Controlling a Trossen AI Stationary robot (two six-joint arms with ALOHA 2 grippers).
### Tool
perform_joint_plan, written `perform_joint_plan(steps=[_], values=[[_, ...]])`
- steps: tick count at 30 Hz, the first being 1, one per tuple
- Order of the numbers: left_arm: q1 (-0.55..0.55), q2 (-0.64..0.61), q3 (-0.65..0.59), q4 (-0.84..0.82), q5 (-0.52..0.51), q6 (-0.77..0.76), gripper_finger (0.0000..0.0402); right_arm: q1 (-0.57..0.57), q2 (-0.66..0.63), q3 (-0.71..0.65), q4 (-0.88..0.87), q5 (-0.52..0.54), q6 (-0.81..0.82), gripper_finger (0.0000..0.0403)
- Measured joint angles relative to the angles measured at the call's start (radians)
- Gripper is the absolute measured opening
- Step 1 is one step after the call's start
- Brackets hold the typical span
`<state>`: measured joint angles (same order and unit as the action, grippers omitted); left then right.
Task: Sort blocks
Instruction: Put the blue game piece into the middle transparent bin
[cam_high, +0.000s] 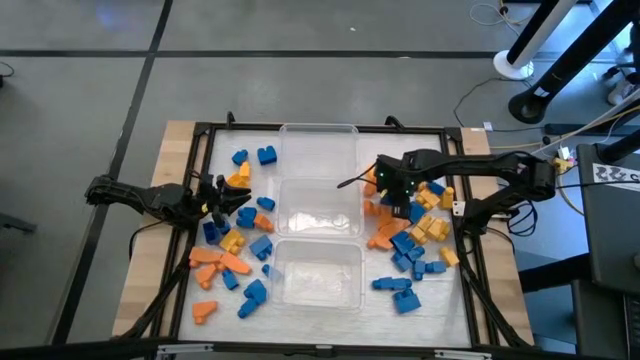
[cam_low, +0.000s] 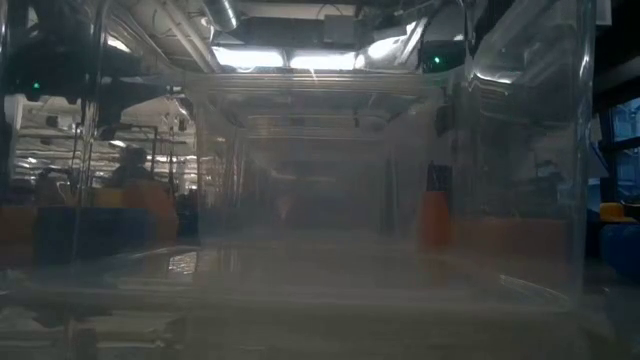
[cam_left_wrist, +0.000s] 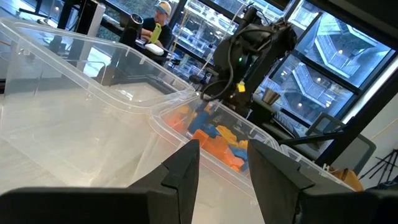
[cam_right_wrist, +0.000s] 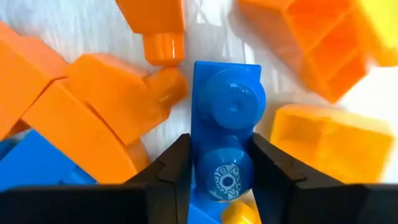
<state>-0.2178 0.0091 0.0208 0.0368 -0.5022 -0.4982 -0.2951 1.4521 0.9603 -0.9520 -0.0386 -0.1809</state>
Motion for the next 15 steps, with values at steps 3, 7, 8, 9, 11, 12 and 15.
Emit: perform_joint_plan(steps=[3,7,8,9,11,12,15], values=[[0.000,0.000,0.000,0.000,0.000,0.000,0.0125,0.000,0.000,0.061,-0.089,0.022,-0.021,0.0126],[0.000,0.000,0.000,0.000,0.000,0.000,0.0125,0.000,0.000,0.164,-0.204,0.068,-0.045,0.0127],[0.000,0.000,0.000,0.000,0.000,0.000,0.0125,0.000,0.000,0.193,-0.235,0.080,-0.054,0.0128],[0.000,0.000,0.000,0.000,0.000,0.000,0.0125,0.000,0.000,0.224,-0.262,0.094,-0.062,0.0128],[0.000,0.000,0.000,0.000,0.000,0.000,0.0125,0.000,-0.001,0.288,-0.304,0.121,-0.073,0.0128],[0.000,0.000,0.000,0.000,0.000,0.000,0.0125,0.000,-0.001,0.318,-0.318,0.135,-0.083,0.0129],[0.000,0.000,0.000,0.000,-0.004,0.000,0.0125,0.000,-0.001,0.409,-0.317,0.182,-0.093,0.0129]])
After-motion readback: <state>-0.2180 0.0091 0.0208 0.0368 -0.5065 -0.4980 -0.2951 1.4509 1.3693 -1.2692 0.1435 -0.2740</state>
